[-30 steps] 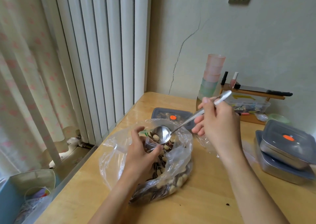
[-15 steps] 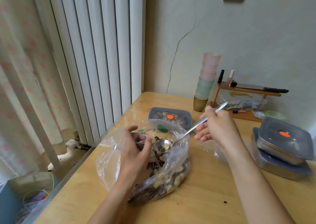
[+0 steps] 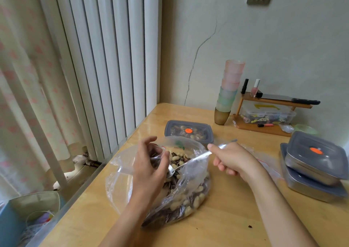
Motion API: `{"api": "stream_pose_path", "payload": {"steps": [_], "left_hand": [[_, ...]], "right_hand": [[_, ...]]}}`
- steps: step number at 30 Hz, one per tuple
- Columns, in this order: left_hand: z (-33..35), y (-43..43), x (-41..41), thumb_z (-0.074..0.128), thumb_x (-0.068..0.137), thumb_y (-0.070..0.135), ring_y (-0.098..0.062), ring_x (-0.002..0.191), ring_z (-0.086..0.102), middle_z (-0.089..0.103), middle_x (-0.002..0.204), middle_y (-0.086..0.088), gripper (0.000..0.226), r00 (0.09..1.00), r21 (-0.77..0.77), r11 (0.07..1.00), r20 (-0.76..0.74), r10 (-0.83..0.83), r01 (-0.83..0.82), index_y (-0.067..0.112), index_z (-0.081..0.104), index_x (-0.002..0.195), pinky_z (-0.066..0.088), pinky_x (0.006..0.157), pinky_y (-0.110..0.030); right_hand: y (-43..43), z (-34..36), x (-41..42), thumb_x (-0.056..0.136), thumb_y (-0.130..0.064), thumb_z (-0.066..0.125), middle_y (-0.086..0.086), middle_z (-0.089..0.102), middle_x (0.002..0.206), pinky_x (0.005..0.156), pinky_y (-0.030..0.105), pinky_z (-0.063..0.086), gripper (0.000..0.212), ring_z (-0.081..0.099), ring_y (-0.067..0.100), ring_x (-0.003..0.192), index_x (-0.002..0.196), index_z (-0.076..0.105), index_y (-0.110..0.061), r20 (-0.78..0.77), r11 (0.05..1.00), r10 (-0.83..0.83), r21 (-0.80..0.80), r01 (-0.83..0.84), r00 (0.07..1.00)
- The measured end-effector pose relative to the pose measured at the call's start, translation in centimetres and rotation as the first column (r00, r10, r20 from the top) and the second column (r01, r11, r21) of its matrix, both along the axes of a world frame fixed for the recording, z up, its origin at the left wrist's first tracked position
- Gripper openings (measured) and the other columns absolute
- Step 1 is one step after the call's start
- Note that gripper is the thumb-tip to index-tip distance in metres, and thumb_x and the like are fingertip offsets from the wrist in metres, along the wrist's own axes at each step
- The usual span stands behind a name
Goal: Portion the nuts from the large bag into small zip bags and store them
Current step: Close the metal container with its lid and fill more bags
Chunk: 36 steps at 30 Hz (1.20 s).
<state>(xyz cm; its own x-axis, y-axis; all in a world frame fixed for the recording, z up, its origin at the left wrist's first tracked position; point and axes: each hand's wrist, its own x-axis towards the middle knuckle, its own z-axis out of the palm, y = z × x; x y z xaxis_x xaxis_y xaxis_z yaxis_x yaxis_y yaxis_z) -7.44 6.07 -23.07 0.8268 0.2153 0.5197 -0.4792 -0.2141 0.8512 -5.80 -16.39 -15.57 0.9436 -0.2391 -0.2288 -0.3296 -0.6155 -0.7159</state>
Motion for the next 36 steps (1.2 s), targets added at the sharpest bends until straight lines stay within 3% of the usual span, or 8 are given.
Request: {"api": "stream_pose_path", "payload": {"steps": [5, 10, 13, 18, 23, 30, 33, 36], "left_hand": [[-0.6, -0.3, 0.3, 0.073, 0.094, 0.018, -0.02, 0.077, 0.067, 0.062, 0.091, 0.003, 0.045, 0.997, 0.006, 0.998, -0.046, -0.063, 0.064, 0.037, 0.047, 0.127, 0.059, 0.069, -0.045], [-1.1, -0.4, 0.5, 0.076, 0.092, 0.023, -0.017, 0.077, 0.066, 0.064, 0.091, 0.003, 0.047, 0.996, 0.064, 0.995, -0.047, -0.08, 0.083, 0.034, 0.046, 0.127, 0.054, 0.07, -0.03], [-1.0, -0.4, 0.3, 0.074, 0.088, 0.008, -0.013, 0.081, 0.066, 0.066, 0.09, 0.005, 0.055, 0.998, 0.121, 0.991, -0.044, -0.053, 0.058, 0.034, 0.044, 0.126, 0.049, 0.069, -0.019], [-0.8, -0.3, 0.3, 0.076, 0.081, -0.001, -0.007, 0.079, 0.06, 0.061, 0.086, 0.006, 0.065, 0.998, 0.079, 0.996, -0.039, -0.047, 0.05, 0.03, 0.044, 0.128, 0.045, 0.069, -0.012], [0.0, -0.5, -0.2, 0.087, 0.079, 0.016, -0.005, 0.078, 0.062, 0.06, 0.092, 0.009, 0.072, 0.993, -0.049, 0.992, -0.036, -0.114, 0.113, 0.035, 0.042, 0.133, 0.049, 0.071, -0.017], [-0.5, -0.5, 0.1, 0.082, 0.081, 0.013, -0.017, 0.064, 0.056, 0.057, 0.091, 0.01, 0.078, 0.986, -0.042, 0.987, -0.056, -0.155, 0.153, 0.044, 0.036, 0.135, 0.054, 0.062, -0.036], [-0.5, -0.7, -0.1, 0.078, 0.084, 0.004, -0.01, 0.059, 0.054, 0.057, 0.094, 0.014, 0.078, 0.982, -0.006, 0.983, -0.04, -0.185, 0.185, 0.041, 0.035, 0.138, 0.049, 0.06, -0.023], [-0.6, -0.8, -0.1, 0.075, 0.083, -0.001, -0.008, 0.055, 0.051, 0.057, 0.096, 0.013, 0.08, 0.978, -0.023, 0.979, -0.045, -0.204, 0.203, 0.041, 0.034, 0.138, 0.047, 0.056, -0.021]], "right_hand": [[0.7, 1.0, -0.9, 0.104, -0.05, 0.052, -0.003, 0.058, 0.048, 0.045, 0.02, 0.034, 0.055, 0.04, 0.012, 0.034, 0.072, 0.07, -0.009, -0.096, 0.978, 0.137, -0.144, -0.15, 0.986], [5.0, 1.8, -2.1, 0.099, -0.042, 0.065, -0.006, 0.071, 0.084, 0.059, 0.021, 0.047, 0.017, 0.056, -0.001, 0.055, 0.088, 0.066, -0.028, 0.329, 0.882, 0.472, -0.198, -0.428, 0.818], [7.8, 1.1, -3.0, 0.096, -0.043, 0.065, -0.014, 0.058, 0.103, 0.071, 0.017, 0.042, 0.008, 0.057, -0.001, 0.07, 0.1, 0.067, -0.036, 0.35, 0.8, 0.599, -0.303, -0.518, 0.721], [9.0, -0.5, -2.8, 0.097, -0.037, 0.068, -0.015, 0.046, 0.105, 0.078, 0.028, 0.051, 0.015, 0.049, -0.003, 0.071, 0.086, 0.067, -0.027, 0.41, 0.829, 0.548, -0.385, -0.407, 0.729], [7.5, 0.5, -2.2, 0.099, -0.03, 0.067, -0.018, 0.05, 0.107, 0.075, 0.015, 0.047, 0.013, 0.06, 0.003, 0.081, 0.086, 0.064, -0.03, 0.505, 0.88, 0.475, -0.256, -0.401, 0.72], [6.1, 0.6, -1.9, 0.095, -0.021, 0.066, -0.006, 0.073, 0.083, 0.075, 0.03, 0.058, 0.013, 0.07, 0.007, 0.073, 0.087, 0.068, -0.03, 0.325, 0.855, 0.517, -0.158, -0.494, 0.792], [6.2, 0.3, -1.6, 0.091, -0.02, 0.071, -0.009, 0.069, 0.095, 0.084, 0.03, 0.055, 0.011, 0.068, 0.007, 0.084, 0.084, 0.07, -0.028, 0.403, 0.862, 0.497, -0.121, -0.493, 0.769], [6.6, -0.1, -1.4, 0.091, -0.022, 0.071, -0.011, 0.062, 0.1, 0.078, 0.021, 0.048, 0.011, 0.063, 0.008, 0.085, 0.082, 0.068, -0.028, 0.485, 0.884, 0.453, -0.135, -0.448, 0.748]]}}
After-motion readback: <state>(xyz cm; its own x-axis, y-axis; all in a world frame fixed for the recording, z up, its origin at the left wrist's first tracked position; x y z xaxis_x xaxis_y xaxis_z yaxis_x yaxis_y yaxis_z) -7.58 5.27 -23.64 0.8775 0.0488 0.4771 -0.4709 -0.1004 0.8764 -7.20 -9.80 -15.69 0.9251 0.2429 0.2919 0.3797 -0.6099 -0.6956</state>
